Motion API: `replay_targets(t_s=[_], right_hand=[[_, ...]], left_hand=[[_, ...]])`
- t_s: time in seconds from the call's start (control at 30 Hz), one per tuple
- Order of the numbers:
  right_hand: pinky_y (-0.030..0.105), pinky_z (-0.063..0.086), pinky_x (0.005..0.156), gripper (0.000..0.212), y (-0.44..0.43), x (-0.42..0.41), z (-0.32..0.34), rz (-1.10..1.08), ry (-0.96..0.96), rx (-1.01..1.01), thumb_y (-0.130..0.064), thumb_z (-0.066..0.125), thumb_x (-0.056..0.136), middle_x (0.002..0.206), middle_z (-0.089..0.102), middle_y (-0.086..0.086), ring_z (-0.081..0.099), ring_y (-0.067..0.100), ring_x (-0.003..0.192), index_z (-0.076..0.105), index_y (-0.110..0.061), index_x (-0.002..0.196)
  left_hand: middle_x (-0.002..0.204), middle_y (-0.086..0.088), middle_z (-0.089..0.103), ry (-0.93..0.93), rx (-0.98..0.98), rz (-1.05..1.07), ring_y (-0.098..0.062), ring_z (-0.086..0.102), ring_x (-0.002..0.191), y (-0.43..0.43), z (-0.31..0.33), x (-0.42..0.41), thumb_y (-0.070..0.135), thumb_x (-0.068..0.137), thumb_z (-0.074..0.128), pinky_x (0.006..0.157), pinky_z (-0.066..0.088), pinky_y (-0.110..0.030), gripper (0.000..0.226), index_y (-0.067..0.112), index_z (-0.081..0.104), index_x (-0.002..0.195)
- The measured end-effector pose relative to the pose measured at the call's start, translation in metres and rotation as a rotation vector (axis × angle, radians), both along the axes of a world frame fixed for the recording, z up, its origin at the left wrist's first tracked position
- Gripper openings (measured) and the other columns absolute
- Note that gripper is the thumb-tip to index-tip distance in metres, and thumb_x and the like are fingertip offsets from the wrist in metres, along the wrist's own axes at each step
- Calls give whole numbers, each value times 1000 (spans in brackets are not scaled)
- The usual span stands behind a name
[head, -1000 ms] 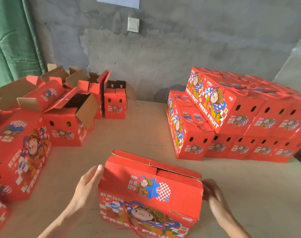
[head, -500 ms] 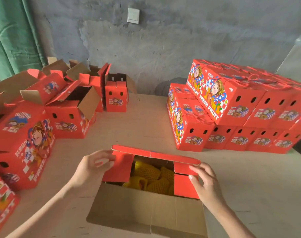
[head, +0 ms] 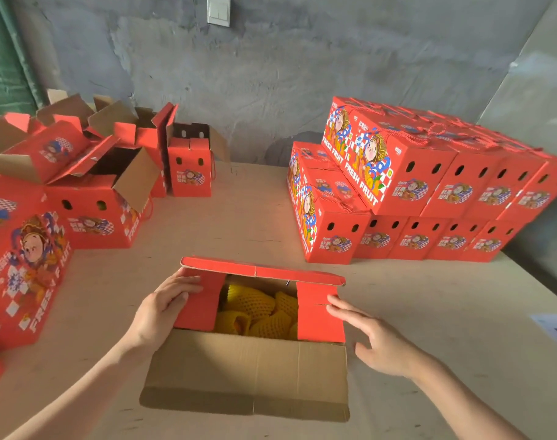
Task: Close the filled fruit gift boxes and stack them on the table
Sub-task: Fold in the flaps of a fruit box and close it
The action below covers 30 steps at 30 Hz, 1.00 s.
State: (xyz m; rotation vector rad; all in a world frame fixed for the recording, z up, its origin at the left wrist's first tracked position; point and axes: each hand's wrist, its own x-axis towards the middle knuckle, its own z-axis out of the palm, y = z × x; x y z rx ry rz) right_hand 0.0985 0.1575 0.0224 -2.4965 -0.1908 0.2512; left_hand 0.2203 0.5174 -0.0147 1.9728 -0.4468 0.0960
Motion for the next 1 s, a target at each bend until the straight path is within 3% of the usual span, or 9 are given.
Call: replay_targets(t_s=[0.13,0.27,0.33,0.4,0.5,0.6,0.7,0.87,1.0], right_hand=[[-5,17,97,89,-9,7,8,77,103,-37,-12,62,74,145,0,-45,7,-24,131,19,-46,145],[6,19,108,77,-14,18,10,78,125,53,-18,72,82,147,12,-38,12,-20,134,28,-46,138],[19,27,112,67,-12,18,15,39,170,186,-46,70,79,148,27,-30,25,-11,135,36,-43,136],[16,35,105,65,-4,14,18,-21,175,372,-67,57,77,139,46,-24,40,-3,130,44,-38,133],[13,22,108,87,10,15,13,-212,68,479,-86,37,71,142,32,-29,30,-9,132,36,-35,142],[15,27,101,53,31,25,12,-353,-113,372,-61,34,90,139,37,-22,37,0,130,31,-42,139],[27,40,76,39,43,33,9,-382,-309,123,-24,45,98,104,61,-9,57,15,88,42,-34,136],[17,31,68,16,49,33,-9,-408,-472,-63,-15,50,95,104,59,-3,55,10,86,64,-14,102],[24,32,66,17,51,36,-14,-462,-448,-35,-12,49,96,96,55,1,54,15,80,62,-4,89]], left_hand=[[123,10,57,10,6,-2,-2,34,131,2,0,-17,-9,92,46,101,25,-10,38,21,68,97],[122,23,58,174,-132,-42,7,44,122,10,4,-26,2,94,50,99,37,-24,30,21,72,98],[101,19,69,269,-277,-65,4,60,97,11,11,-24,25,96,45,83,45,-18,30,19,74,90],[56,15,55,285,-280,34,-4,46,51,12,13,-21,44,94,35,52,39,-11,50,13,62,67],[47,11,42,344,-208,92,-4,37,42,10,10,-19,65,84,29,49,35,-23,62,15,57,63],[77,15,70,417,-362,43,6,63,71,6,16,-22,68,82,28,63,49,-13,55,37,74,82],[114,18,64,318,-383,-4,0,58,108,3,28,-20,72,86,33,88,44,-26,43,52,55,117],[111,10,63,-58,196,251,-7,55,94,-14,23,-24,33,91,58,79,40,-23,20,22,67,105],[106,7,57,-241,232,326,-9,53,85,-25,12,-31,21,93,55,73,39,-24,14,14,67,94]])
